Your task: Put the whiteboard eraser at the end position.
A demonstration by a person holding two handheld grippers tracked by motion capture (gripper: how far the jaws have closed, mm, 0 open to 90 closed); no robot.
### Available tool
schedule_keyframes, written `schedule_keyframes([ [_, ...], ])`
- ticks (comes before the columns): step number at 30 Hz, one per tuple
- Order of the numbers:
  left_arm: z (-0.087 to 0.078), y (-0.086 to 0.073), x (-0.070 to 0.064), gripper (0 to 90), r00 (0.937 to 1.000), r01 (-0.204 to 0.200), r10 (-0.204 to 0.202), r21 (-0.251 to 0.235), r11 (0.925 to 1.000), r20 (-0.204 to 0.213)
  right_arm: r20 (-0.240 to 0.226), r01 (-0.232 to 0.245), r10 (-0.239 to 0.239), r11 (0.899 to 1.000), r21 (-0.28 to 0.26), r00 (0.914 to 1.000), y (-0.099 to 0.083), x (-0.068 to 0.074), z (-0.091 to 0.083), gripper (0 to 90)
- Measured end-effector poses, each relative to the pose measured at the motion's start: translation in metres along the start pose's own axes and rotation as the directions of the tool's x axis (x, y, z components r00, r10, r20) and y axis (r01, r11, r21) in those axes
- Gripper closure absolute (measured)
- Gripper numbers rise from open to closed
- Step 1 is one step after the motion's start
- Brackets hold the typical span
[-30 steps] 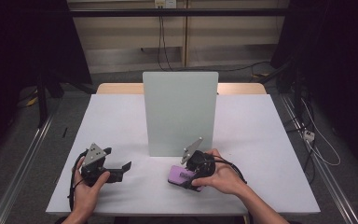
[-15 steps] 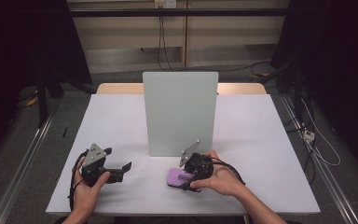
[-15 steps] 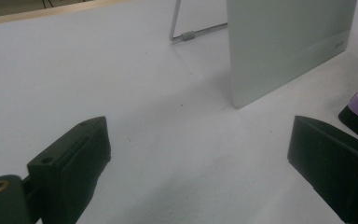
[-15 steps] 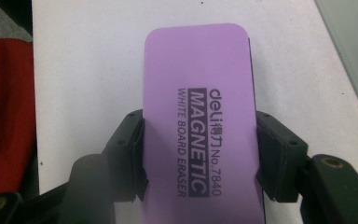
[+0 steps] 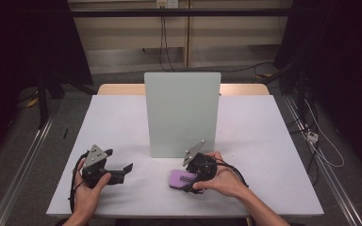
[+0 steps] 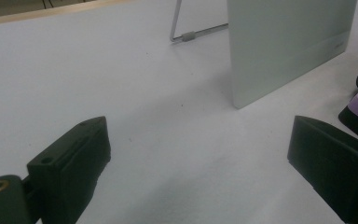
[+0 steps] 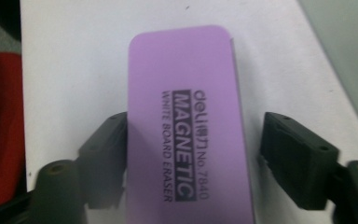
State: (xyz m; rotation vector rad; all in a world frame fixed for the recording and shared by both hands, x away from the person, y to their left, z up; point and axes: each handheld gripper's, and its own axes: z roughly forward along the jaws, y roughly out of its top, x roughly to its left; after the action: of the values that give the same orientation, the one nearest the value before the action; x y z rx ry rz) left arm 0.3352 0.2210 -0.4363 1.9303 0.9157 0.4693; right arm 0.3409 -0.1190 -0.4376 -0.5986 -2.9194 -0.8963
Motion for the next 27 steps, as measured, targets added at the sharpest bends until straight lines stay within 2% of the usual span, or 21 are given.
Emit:
schedule_keyframes([
  [4,0.0,0.0,0.0,5.7,1.0,0.001,-0.001,-0.001,1.0,-0.002,-0.004,-0.022,0.022,0.999,-0.026,0.9998,-0.001,-0.002,-0.003,13.5],
  [9,0.0,0.0,0.0,5.7,1.0,0.002,-0.002,-0.003,1.0,-0.004,0.0,-0.035,0.035,0.997,-0.064,0.9994,-0.001,-0.002,-0.007,8.7],
  [12,0.0,0.0,0.0,5.7,1.0,0.006,-0.006,-0.004,1.0,-0.006,0.027,-0.058,0.061,0.994,-0.093,0.9978,-0.001,-0.002,-0.012,11.3],
  [13,0.0,0.0,0.0,5.7,0.9999,0.012,-0.012,-0.006,0.9999,-0.006,0.04,-0.078,0.082,0.991,-0.106,0.9958,-0.001,-0.002,-0.015,10.7],
  [16,0.0,0.0,0.0,5.7,1.0,0.001,-0.001,0.0,1.0,-0.007,0.059,-0.089,0.099,0.984,-0.152,0.9933,-0.003,-0.002,-0.021,8.8],
  [18,0.0,0.0,-0.001,5.7,1.0,0.007,-0.007,-0.002,1.0,-0.006,0.069,-0.111,0.126,0.977,-0.182,0.9897,-0.005,-0.003,-0.024,8.8],
  [21,0.0,0.0,-0.001,5.7,1.0,0.006,-0.006,-0.003,1.0,-0.007,0.126,-0.139,0.169,0.966,-0.219,0.9775,-0.01,-0.003,-0.03,9.2],
  [22,0.0,0.0,-0.001,5.7,1.0,0.006,-0.006,-0.003,1.0,-0.007,0.133,-0.143,0.177,0.962,-0.232,0.9752,-0.013,-0.004,-0.032,9.0],
  [24,0.0,0.0,-0.001,5.8,1.0,0.005,-0.005,-0.003,1.0,-0.007,0.133,-0.169,0.209,0.95,-0.262,0.9688,-0.018,-0.005,-0.036,9.0],
  [27,0.0,0.0,-0.001,5.8,1.0,0.002,-0.002,-0.004,1.0,-0.007,0.166,-0.192,0.25,0.934,-0.301,0.9541,-0.026,-0.006,-0.041,9.0],
])
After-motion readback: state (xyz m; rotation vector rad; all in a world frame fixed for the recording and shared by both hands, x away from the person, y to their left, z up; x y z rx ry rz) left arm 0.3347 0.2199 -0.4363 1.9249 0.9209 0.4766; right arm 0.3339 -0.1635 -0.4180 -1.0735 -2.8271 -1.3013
